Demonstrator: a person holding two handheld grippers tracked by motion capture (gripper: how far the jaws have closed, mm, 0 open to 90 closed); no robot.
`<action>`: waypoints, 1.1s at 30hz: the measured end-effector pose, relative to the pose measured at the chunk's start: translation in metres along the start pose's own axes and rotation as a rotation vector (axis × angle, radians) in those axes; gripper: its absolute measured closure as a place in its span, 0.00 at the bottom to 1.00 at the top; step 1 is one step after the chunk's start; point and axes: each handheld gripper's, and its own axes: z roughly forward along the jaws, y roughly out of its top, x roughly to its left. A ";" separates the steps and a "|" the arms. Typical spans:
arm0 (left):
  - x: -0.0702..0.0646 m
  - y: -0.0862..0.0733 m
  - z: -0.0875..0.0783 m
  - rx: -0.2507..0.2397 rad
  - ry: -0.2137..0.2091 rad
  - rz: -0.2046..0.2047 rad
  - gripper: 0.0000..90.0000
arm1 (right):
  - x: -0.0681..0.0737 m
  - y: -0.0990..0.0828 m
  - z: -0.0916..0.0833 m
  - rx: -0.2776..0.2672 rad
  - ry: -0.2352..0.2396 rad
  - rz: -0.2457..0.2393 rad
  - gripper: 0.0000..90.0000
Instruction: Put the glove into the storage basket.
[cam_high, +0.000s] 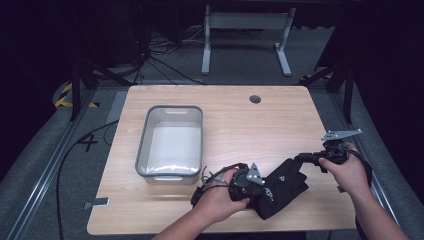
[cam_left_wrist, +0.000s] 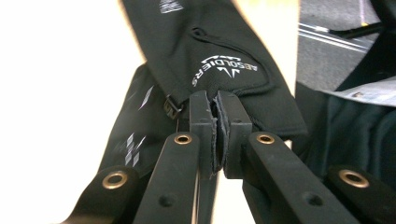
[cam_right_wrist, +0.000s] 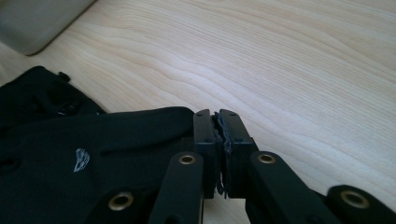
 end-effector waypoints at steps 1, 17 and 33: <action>0.002 -0.003 -0.002 0.001 0.007 -0.006 0.96 | 0.002 0.000 -0.001 -0.005 0.002 -0.001 0.97; 0.037 -0.038 -0.039 0.017 0.082 -0.051 0.95 | 0.039 -0.013 0.011 -0.007 0.091 -0.028 0.97; 0.044 -0.050 -0.042 0.102 0.157 -0.011 0.94 | 0.062 -0.026 0.029 -0.002 0.128 -0.049 0.97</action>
